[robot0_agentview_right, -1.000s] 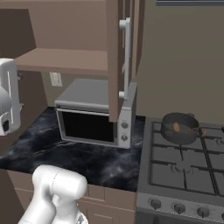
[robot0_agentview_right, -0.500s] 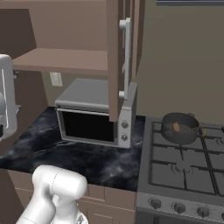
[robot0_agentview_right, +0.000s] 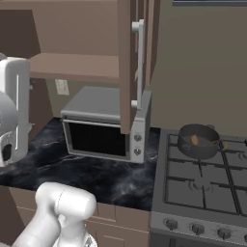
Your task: Open the cabinet and move the ladle to the pot. Then close the cabinet.
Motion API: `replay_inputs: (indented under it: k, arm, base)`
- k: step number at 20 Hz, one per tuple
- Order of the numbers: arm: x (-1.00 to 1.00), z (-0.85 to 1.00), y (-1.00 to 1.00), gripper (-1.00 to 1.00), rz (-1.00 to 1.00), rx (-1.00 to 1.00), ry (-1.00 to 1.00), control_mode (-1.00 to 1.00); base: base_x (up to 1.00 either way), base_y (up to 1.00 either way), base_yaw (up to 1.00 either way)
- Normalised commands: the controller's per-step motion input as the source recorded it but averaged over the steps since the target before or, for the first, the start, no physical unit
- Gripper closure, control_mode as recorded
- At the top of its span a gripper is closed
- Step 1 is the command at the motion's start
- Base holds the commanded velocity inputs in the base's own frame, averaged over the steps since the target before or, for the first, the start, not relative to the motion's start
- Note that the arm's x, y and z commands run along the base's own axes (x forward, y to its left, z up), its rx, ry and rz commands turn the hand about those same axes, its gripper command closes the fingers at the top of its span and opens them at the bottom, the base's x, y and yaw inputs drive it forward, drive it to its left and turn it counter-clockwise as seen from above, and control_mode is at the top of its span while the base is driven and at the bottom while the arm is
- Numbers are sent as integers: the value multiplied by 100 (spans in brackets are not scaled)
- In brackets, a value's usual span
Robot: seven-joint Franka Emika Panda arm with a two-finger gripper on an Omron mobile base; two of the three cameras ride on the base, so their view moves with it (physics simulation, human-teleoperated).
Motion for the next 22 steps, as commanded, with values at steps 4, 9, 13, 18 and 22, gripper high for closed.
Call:
replay_inputs:
  k: [4,9,13,18,22]
  arm:
    - [-13,4,-57,-100,0,0,8,-100]
    - [-10,2,-66,-100,0,-3,2,-100]
    - [-6,8,-61,-100,0,-5,-1,-100]
    - [-7,13,-54,-100,0,-7,-11,-100]
    - [0,0,-32,-100,0,-5,-13,-100]
  base:
    - [0,0,0]
    - [0,0,0]
    - [0,0,0]
    - [0,0,0]
    - [0,0,0]
